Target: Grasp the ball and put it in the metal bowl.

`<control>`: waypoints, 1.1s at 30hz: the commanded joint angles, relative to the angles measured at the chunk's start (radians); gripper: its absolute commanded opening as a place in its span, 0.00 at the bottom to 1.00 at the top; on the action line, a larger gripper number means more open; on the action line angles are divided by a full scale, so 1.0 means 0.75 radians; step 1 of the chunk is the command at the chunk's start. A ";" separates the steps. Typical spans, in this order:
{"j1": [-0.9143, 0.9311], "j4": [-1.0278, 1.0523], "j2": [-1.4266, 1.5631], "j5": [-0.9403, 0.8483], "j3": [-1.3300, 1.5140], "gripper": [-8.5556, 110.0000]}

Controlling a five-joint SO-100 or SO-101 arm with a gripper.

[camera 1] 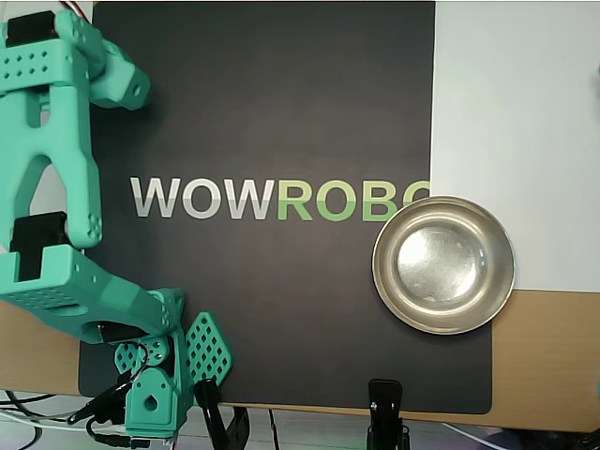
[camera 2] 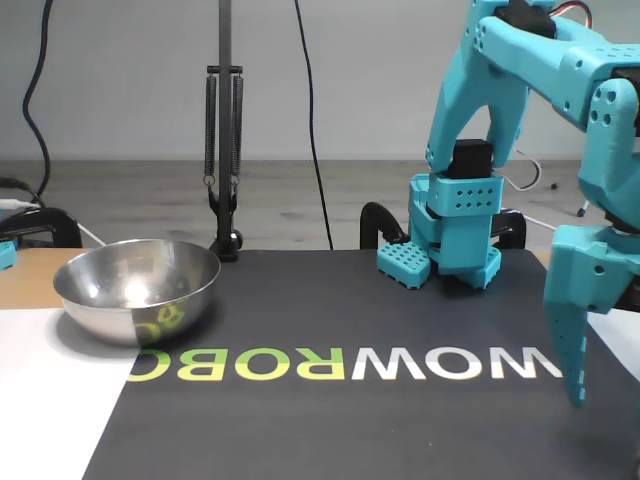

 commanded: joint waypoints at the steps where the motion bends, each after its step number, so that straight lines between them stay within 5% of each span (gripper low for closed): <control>1: 0.002 -0.006 0.010 0.000 -0.065 0.54; 33: -0.037 0.008 -0.172 0.002 -0.303 0.54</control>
